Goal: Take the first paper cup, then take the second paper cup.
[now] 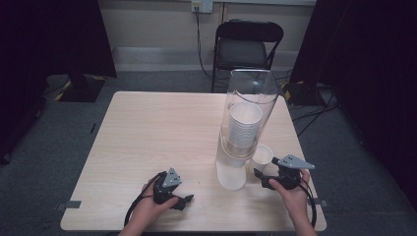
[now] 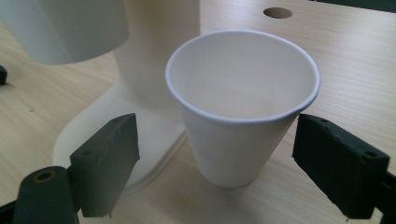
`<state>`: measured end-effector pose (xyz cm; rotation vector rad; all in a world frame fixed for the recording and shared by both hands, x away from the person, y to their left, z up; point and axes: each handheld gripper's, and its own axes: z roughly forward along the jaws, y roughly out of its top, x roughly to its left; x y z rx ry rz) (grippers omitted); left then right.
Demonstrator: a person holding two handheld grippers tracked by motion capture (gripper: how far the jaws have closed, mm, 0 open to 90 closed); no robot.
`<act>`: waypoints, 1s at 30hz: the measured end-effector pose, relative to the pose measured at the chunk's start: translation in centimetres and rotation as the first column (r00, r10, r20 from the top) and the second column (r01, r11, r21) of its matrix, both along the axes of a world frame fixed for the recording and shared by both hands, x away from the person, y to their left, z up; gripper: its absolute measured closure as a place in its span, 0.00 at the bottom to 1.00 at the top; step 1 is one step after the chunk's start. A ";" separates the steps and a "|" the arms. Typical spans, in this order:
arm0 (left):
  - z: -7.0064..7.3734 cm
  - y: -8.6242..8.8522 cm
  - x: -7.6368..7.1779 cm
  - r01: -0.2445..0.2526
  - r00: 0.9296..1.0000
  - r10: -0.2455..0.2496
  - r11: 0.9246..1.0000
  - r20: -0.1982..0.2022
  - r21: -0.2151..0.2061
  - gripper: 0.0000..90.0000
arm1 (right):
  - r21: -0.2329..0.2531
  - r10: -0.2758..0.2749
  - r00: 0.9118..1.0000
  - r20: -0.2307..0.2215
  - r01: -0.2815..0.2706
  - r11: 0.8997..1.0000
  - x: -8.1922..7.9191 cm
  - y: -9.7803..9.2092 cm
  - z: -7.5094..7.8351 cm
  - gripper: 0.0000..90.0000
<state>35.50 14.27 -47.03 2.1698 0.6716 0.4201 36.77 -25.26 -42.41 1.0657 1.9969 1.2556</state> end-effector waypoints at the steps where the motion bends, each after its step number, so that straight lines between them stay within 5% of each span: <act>1: 0.0 0.0 0.0 0.000 1.000 0.000 1.000 0.001 0.000 0.16 | 0.000 0.005 1.000 0.003 -0.005 1.000 -0.1 0.1 0.1 0.15; 8: 0.0 0.0 0.0 0.000 1.000 0.000 1.000 0.001 0.000 0.16 | -0.006 0.048 0.999 -0.008 -0.048 0.999 -1.0 1.1 0.7 0.16; 16: 0.0 0.0 0.0 -0.002 1.000 0.002 1.000 0.001 -0.004 0.16 | -0.005 0.021 1.000 0.009 -0.021 1.000 -1.0 0.7 0.7 0.17; 27: 0.0 0.0 0.0 0.000 1.000 0.000 1.000 0.002 0.001 0.16 | -0.090 -0.001 1.000 0.028 0.003 0.996 0.5 1.1 -0.5 0.25; 30: 0.0 0.0 0.0 0.001 1.000 -0.001 1.000 0.002 0.001 0.16 | -0.080 -0.028 0.999 0.021 0.029 0.996 1.5 0.9 -0.6 0.26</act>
